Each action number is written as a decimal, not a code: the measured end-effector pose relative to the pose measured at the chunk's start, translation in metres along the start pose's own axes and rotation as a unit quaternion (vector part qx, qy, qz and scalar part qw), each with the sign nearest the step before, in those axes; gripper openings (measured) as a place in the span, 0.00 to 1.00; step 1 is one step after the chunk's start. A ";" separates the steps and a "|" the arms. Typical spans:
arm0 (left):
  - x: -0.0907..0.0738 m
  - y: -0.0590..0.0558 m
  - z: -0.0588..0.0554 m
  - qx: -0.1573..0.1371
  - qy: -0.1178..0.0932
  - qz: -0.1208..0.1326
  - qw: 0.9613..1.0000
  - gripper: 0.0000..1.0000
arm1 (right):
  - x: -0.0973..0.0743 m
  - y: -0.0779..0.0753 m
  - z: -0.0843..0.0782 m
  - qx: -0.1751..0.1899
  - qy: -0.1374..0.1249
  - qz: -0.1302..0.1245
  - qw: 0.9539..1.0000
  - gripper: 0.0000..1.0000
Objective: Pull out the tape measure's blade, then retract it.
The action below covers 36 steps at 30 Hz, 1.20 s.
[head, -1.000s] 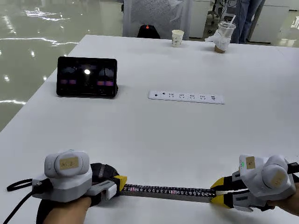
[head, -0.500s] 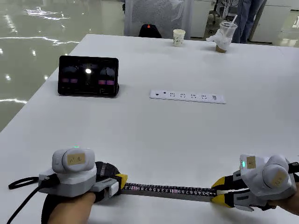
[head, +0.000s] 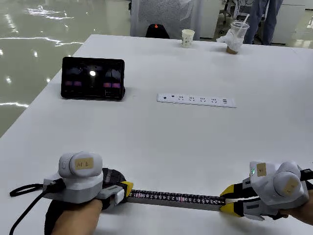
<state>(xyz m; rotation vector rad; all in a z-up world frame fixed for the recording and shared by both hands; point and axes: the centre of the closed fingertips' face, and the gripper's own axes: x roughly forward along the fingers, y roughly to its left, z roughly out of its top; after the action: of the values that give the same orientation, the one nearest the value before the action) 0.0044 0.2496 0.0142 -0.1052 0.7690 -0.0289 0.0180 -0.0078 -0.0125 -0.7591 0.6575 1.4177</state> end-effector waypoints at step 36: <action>0.002 0.001 0.000 -0.013 0.003 -0.015 1.000 0.58 | 0.021 0.005 0.030 -0.009 -0.018 0.013 1.000 0.11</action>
<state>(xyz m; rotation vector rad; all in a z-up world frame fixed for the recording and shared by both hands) 0.0057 0.2505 0.0131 -0.1417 0.7730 -0.0472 0.0124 0.0286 -0.0108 -0.7397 0.6284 1.4593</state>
